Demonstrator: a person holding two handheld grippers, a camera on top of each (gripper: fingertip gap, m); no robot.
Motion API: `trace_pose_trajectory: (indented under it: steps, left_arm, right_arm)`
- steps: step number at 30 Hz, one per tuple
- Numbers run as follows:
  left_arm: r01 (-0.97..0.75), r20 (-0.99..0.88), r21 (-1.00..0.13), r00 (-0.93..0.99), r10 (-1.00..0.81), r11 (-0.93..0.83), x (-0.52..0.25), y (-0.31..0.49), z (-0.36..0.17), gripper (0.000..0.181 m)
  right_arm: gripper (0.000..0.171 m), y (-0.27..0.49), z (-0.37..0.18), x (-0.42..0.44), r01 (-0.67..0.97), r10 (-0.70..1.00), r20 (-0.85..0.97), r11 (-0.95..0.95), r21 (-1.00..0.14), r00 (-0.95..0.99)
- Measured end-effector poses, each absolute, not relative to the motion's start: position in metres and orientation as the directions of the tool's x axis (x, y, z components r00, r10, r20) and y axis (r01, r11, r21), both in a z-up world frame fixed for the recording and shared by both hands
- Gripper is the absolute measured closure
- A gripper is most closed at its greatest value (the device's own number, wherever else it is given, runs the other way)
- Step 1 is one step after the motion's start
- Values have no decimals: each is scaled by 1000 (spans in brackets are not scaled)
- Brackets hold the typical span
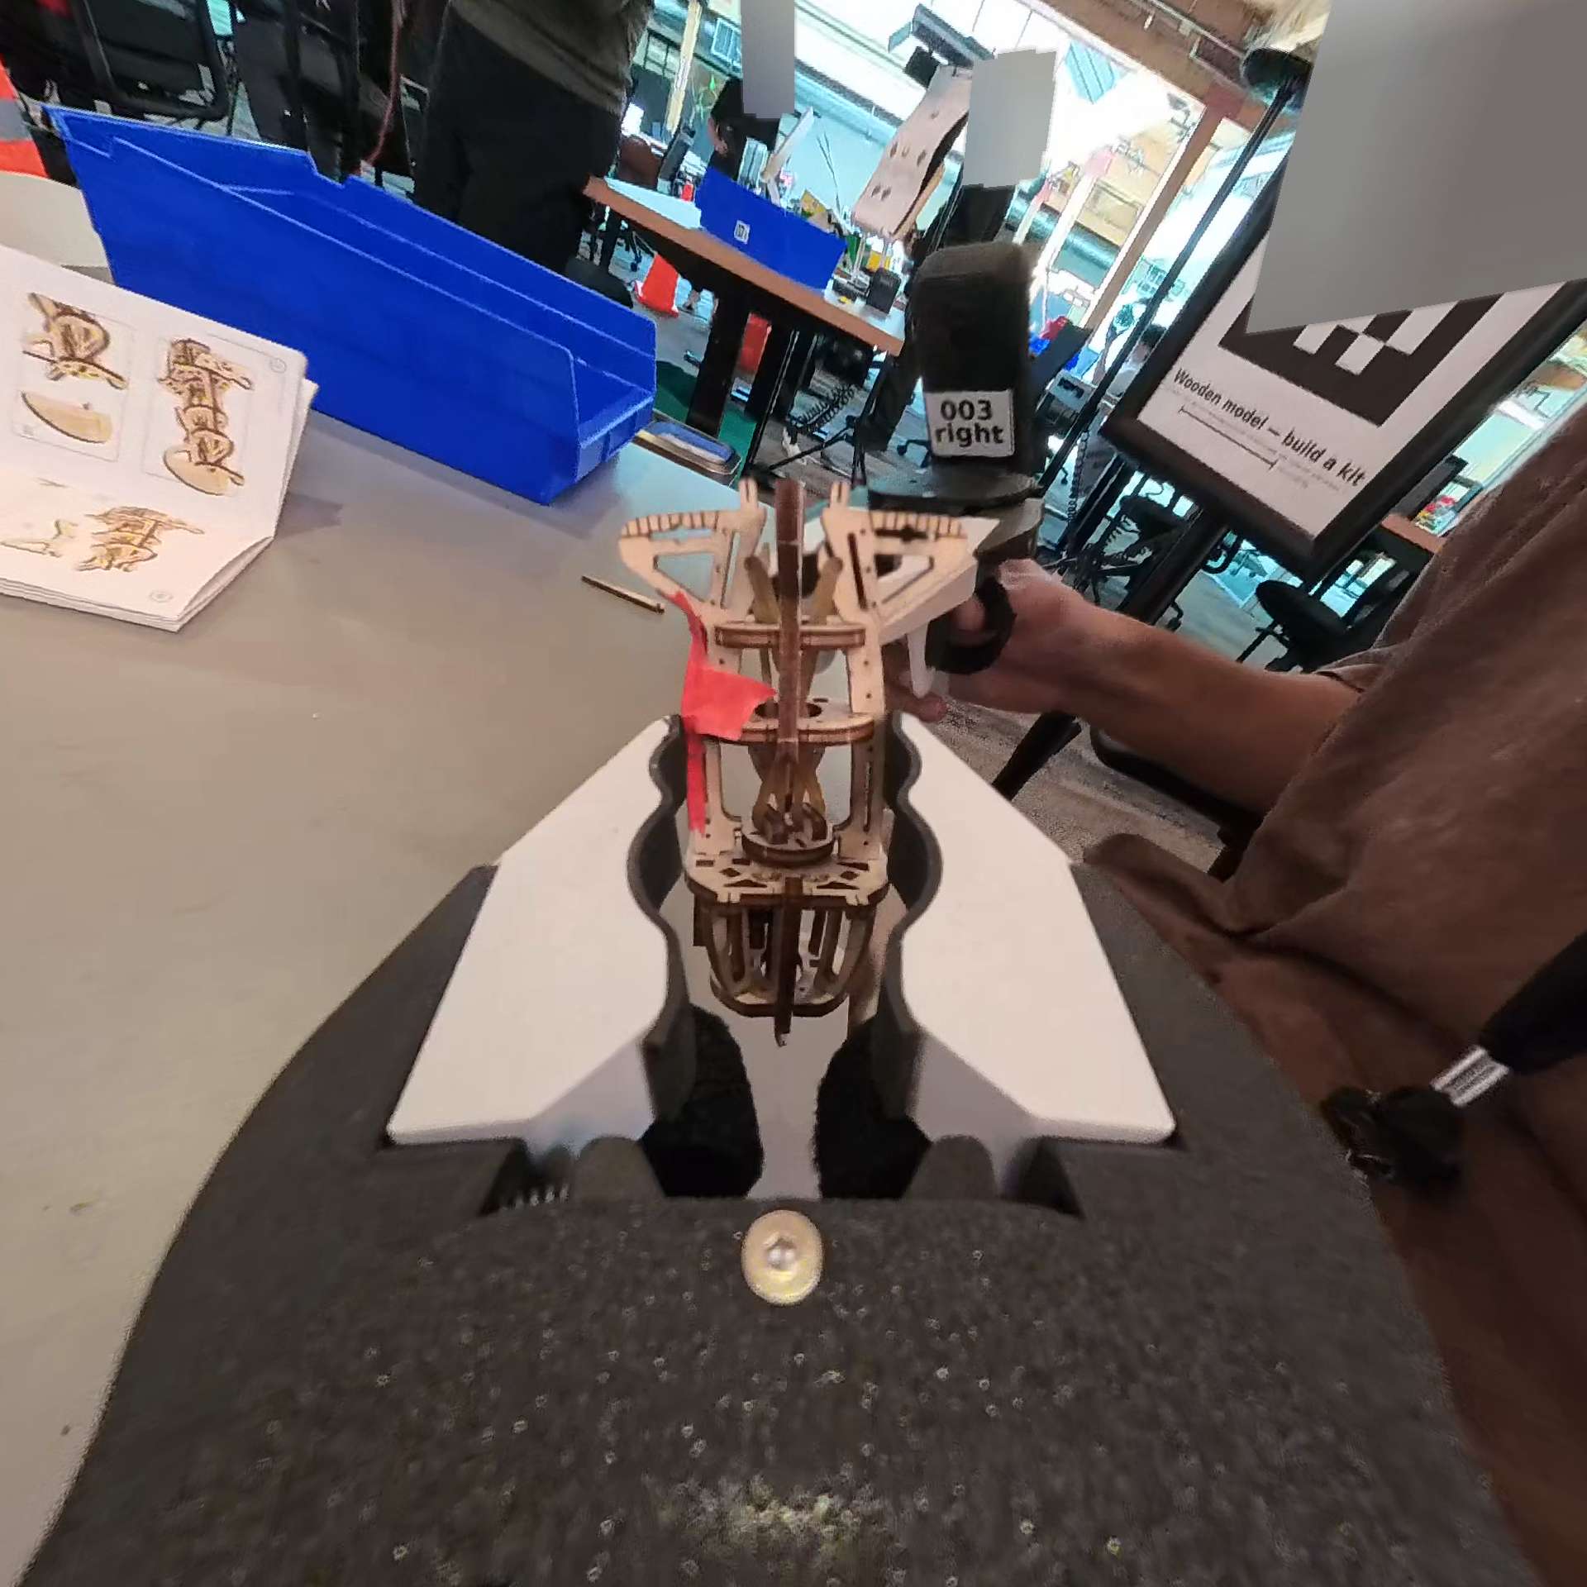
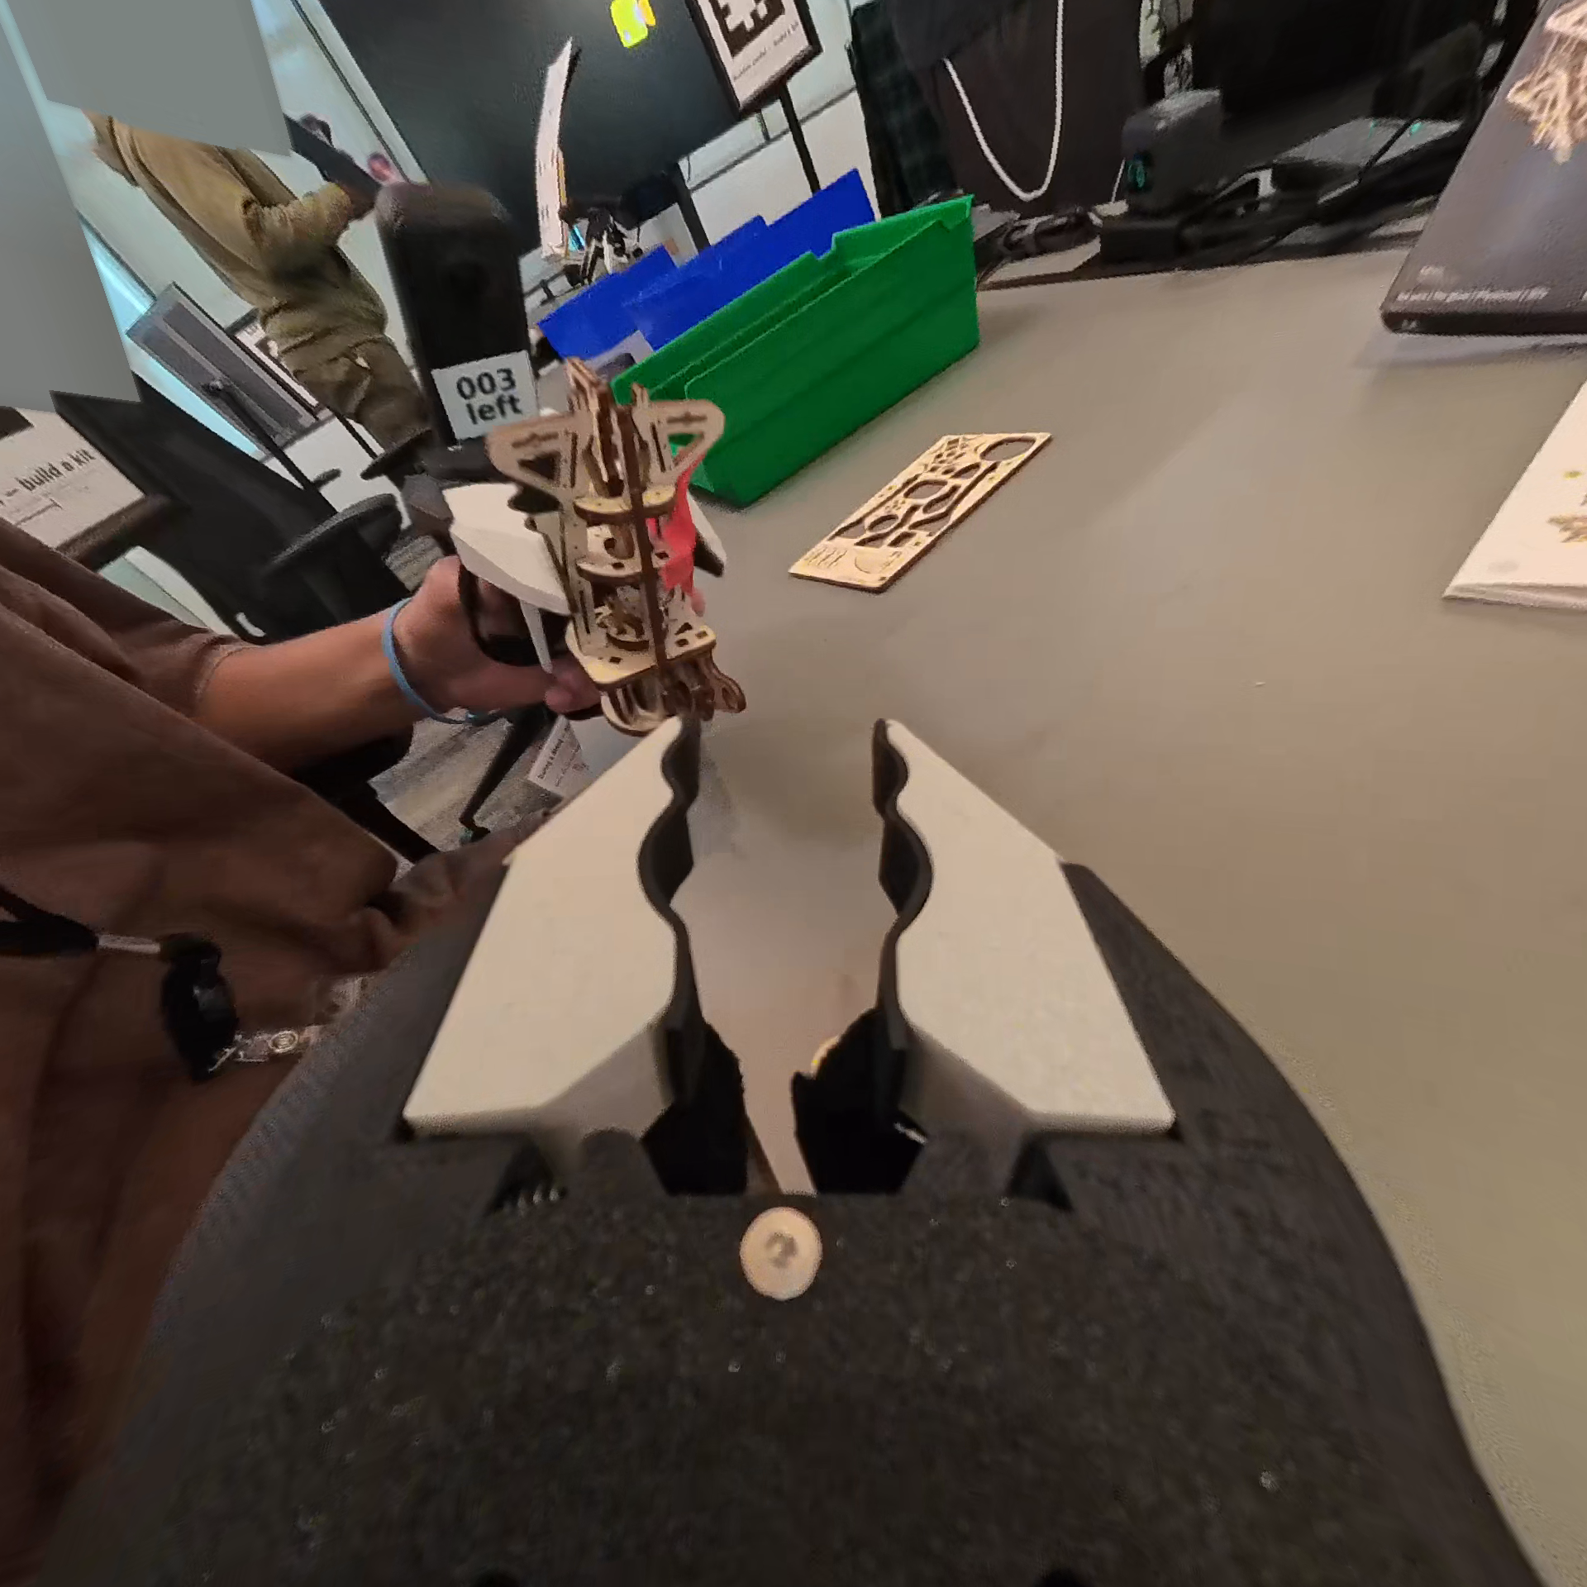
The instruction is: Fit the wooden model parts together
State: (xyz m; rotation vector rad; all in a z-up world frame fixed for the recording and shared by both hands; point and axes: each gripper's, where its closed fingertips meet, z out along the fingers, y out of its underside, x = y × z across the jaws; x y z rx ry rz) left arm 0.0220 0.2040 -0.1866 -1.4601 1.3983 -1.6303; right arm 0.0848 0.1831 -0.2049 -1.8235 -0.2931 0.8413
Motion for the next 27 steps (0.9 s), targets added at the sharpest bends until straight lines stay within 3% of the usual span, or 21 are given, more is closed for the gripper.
trace_pose_trajectory:
  steps: [7, 11, 27]
  left_arm:
    - [-381, 246, -905, -102, -964, -191, 21, 221, -219, 138]
    - [-522, 92, -850, -7, -996, -75, 17, 234, -247, 138]
    - [-563, 43, -826, -13, -999, -28, 13, 228, -249, 137]
  right_arm:
    - [134, 183, -233, 86, -38, 532, -314, -467, -884, 786]
    - [134, 183, -237, 83, -65, 518, -358, -500, -864, 777]
    - [135, 187, -235, 81, -108, 497, -391, -504, -857, 775]
